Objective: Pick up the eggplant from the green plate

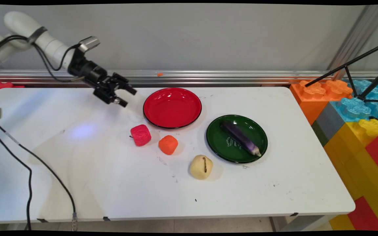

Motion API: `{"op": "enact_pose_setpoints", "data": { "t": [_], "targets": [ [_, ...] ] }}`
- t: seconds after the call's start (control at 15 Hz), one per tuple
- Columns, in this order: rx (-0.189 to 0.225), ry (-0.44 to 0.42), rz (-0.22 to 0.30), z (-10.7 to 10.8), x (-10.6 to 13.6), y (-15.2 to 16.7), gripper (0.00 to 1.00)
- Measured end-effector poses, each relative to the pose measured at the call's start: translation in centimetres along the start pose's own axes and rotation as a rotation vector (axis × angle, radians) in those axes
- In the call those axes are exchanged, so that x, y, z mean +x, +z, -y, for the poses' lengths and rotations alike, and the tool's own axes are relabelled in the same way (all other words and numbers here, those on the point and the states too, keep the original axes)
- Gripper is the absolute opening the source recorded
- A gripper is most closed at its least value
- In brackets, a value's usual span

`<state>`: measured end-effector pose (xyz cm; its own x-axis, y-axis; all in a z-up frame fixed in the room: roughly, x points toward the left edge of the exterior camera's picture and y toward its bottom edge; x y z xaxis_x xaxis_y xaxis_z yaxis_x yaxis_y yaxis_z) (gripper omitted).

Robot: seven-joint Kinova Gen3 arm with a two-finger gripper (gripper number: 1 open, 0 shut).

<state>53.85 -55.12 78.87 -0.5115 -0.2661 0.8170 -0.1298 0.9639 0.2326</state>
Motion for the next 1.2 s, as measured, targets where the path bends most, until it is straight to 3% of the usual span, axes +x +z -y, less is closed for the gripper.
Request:
{"op": "enact_pose_setpoints", "data": {
  "t": [0.73, 1.2],
  "targets": [
    [-0.066, 0.179, -0.136, 3.1, 5.7, 10.8, 1.00],
    [-0.156, 0.310, -0.177, 3.0, 8.5, 17.8, 1.00]
  ]
}}
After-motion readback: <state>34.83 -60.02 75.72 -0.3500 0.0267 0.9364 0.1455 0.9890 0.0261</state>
